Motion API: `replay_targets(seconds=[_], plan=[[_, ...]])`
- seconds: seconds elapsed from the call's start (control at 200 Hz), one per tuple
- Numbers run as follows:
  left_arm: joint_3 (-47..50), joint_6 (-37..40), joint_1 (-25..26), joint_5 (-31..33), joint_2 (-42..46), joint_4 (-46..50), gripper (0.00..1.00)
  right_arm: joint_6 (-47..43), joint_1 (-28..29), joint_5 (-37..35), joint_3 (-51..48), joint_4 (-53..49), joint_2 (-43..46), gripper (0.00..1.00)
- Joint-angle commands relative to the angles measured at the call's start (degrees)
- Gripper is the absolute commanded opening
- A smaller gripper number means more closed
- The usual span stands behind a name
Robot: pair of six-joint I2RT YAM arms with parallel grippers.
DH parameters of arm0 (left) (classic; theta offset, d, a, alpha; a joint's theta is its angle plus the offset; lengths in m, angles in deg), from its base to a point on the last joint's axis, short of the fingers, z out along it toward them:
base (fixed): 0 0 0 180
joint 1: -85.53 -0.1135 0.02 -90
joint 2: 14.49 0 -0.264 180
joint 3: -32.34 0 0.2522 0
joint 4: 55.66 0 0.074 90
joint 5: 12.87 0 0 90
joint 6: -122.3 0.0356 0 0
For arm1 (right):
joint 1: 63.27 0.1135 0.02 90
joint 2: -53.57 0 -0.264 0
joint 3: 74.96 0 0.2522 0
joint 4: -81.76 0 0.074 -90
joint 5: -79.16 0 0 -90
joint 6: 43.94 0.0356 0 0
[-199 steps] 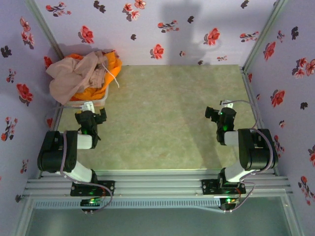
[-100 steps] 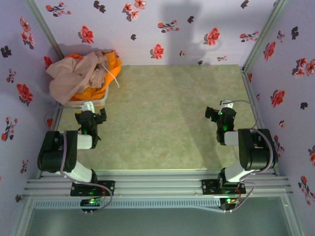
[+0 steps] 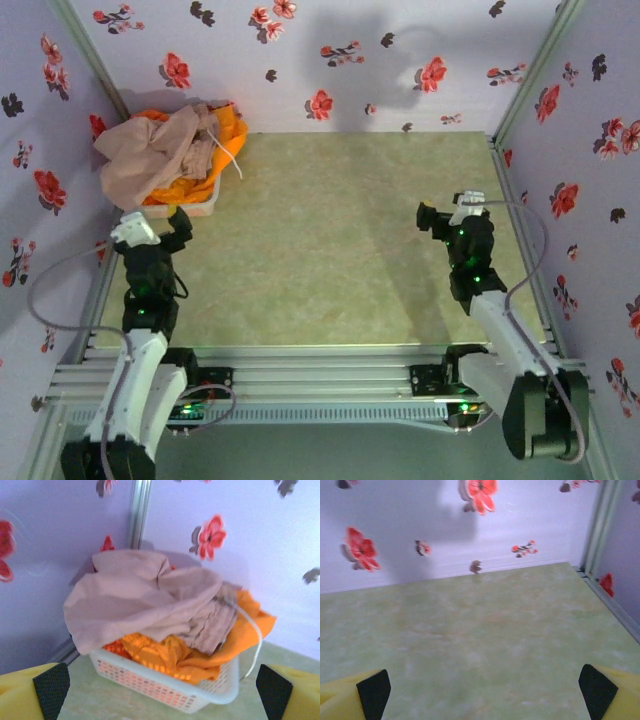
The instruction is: Fold and stack the shorts
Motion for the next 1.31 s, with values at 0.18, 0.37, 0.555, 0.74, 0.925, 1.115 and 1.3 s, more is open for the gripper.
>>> replay_targets(seconds=[0.18,0.37,0.555,0.74,0.925,1.115,1.3], plan=[[-36.2,2.4,0.2,-5.2,-18.4,36.7,0.99,5.1,6.7,4.9,5.8,-20.7,6.3,0.99],[-57.2,10.1,-1.2,-8.2,-39.0,46.6,0.99,6.0,9.3,4.8,5.8,-21.6,6.3,0.99],[-77.5,15.9,-1.3,-10.1,-59.6,58.6,0.99,6.5,10.1,5.4,5.0,-21.5,5.6,0.99],[-89.1,17.9,-1.5,-7.8,-74.2,63.2,0.97,6.2,10.5,5.4,4.8,-23.0,6.4,0.99],[-94.8,19.4,-2.1,-1.3,-83.7,63.6,0.88,6.7,10.6,6.0,4.2,-23.3,7.4,0.99],[-96.9,19.9,-3.0,2.9,-88.2,61.1,0.67,7.0,10.6,6.2,3.9,-23.6,7.5,0.99],[-98.9,18.4,-3.0,2.2,-87.7,60.6,0.07,6.8,10.6,5.8,3.5,-23.8,7.5,0.99]])
